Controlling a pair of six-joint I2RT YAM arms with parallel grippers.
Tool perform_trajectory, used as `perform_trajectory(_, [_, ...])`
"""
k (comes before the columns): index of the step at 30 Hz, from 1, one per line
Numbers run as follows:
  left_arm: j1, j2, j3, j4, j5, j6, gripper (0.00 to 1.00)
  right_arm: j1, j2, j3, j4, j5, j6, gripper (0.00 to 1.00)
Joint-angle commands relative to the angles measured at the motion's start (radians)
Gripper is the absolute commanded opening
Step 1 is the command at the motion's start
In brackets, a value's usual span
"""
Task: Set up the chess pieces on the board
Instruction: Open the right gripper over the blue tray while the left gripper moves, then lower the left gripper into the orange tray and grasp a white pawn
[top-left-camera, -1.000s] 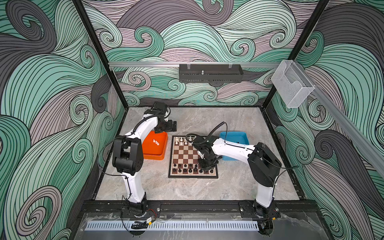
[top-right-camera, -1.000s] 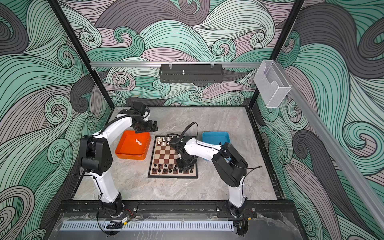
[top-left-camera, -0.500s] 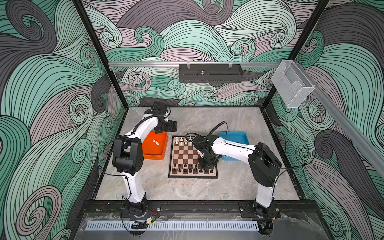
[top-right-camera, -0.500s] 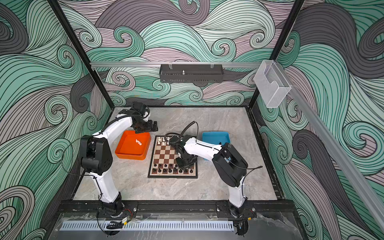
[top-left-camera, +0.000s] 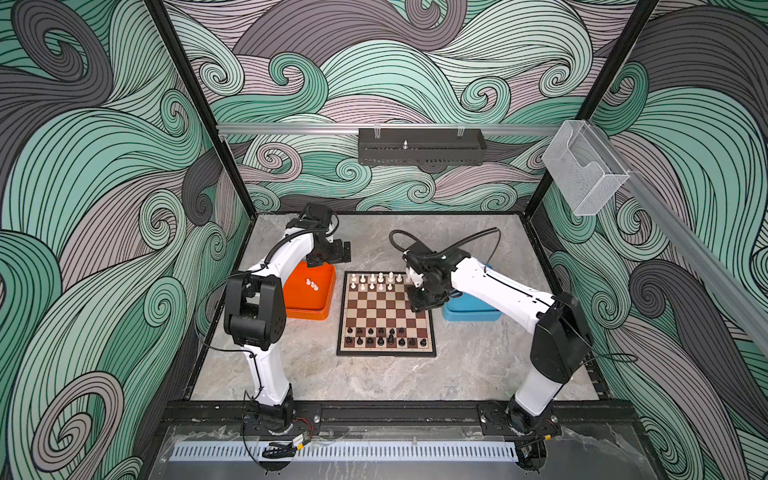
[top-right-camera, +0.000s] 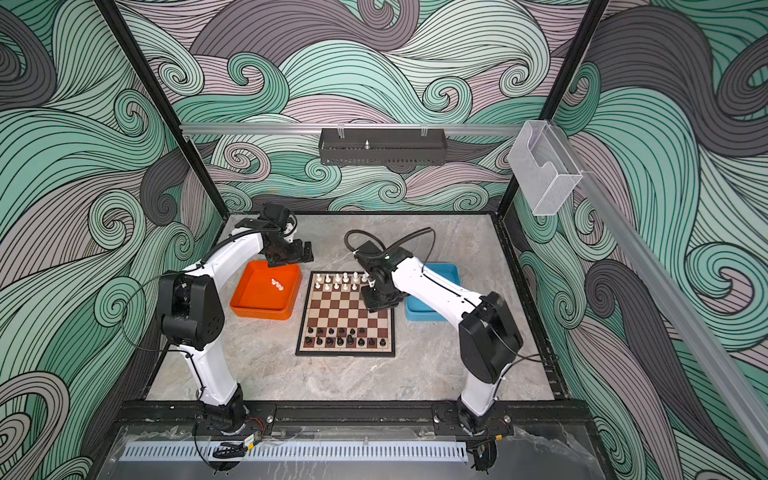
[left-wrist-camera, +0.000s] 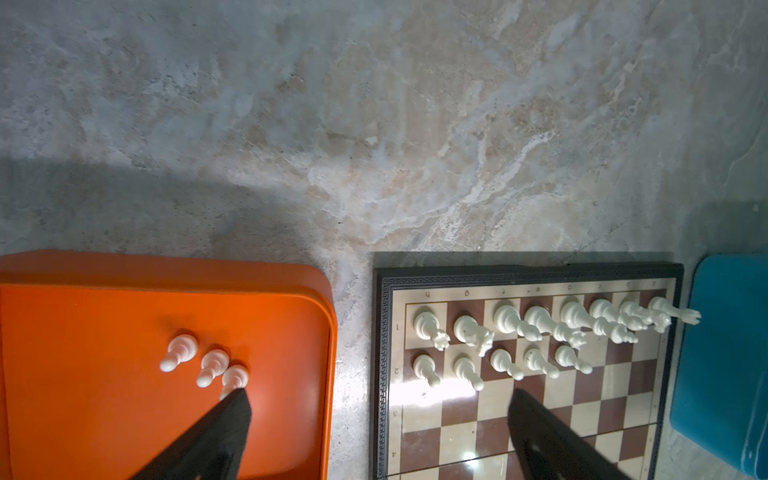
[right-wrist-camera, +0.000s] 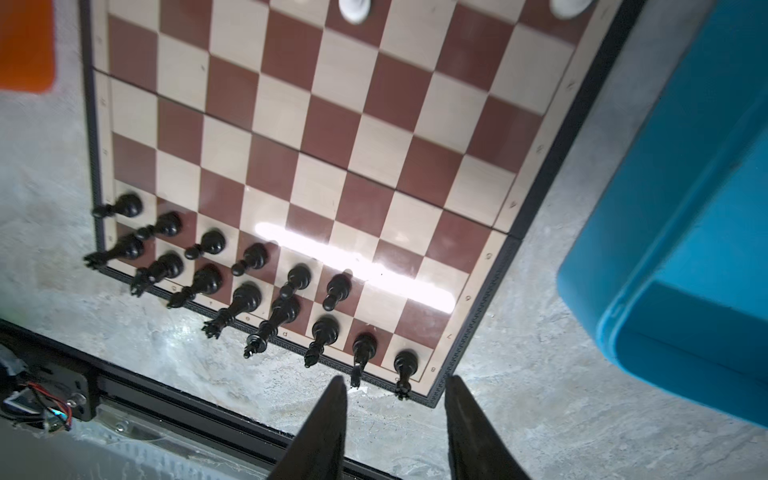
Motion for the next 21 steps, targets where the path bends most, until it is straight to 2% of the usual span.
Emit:
perform_trajectory(1, [0.013, -0.039, 0.018, -0.059, -0.044, -0.046, 0.99, -0.093, -0.028, 0.018, -0.008, 0.026, -0.038, 0.48])
perform_trajectory(5, [0.036, -0.047, 0.042, -0.131, -0.090, -0.079, 0.99, -0.200, -0.046, 0.038, 0.030, 0.014, -0.052, 0.66])
perform_trajectory(8, [0.067, -0.072, 0.040, -0.166, -0.131, -0.113, 0.99, -0.258, -0.065, 0.043, 0.063, 0.017, -0.057, 0.98])
perform_trajectory(13, [0.128, -0.123, -0.011, -0.158, -0.112, -0.157, 0.98, -0.344, -0.076, 0.024, 0.104, 0.007, -0.065, 1.00])
perform_trajectory(21, [0.167, -0.124, -0.052, -0.194, -0.119, -0.164, 0.99, -0.429, -0.064, -0.023, 0.127, 0.004, -0.059, 1.00])
